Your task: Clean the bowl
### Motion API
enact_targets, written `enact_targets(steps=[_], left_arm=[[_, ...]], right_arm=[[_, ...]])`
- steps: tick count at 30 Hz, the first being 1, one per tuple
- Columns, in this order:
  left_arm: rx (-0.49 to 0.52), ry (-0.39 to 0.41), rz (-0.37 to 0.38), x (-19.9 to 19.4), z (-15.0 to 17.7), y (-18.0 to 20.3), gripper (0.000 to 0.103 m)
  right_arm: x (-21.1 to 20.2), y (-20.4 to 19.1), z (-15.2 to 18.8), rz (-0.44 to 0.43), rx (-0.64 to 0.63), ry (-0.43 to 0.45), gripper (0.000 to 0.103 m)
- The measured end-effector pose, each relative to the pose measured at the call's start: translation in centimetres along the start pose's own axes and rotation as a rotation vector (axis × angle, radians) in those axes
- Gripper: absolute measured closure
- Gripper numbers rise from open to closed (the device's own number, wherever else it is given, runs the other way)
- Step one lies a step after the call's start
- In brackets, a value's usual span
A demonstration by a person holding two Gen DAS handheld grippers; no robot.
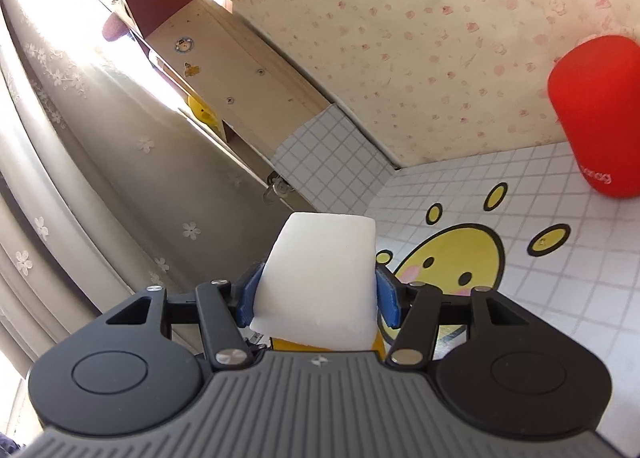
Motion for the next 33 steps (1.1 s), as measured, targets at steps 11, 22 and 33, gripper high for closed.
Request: enact_targets(steps=[11, 22, 33], left_arm=[[-0.047, -0.018, -0.05, 0.5, -0.2, -0.9, 0.025], [-0.097, -0.019, -0.015, 0.5, 0.5, -1.2, 0.027], [-0.097, -0.023, -0.021, 0.8, 0.8, -1.9, 0.022]], right_arm=[[0.0, -0.1, 0.2, -0.011, -0.001, -0.003, 0.044], [-0.1, -0.9, 0.2, 0.027, -0.08, 0.011, 0.042], [-1.1, 0.0, 0.1, 0.042, -0.046, 0.035, 0.042]])
Point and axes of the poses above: each gripper's, at about its wrist camera, not at the fingertips, and x roughly the way its jaws point, y to its right, z to its underside, the point moved 9 cm from there along x, roughly the way its jaws point, and after that the axes turned 13 degrees about x, right-handed, at the moved point
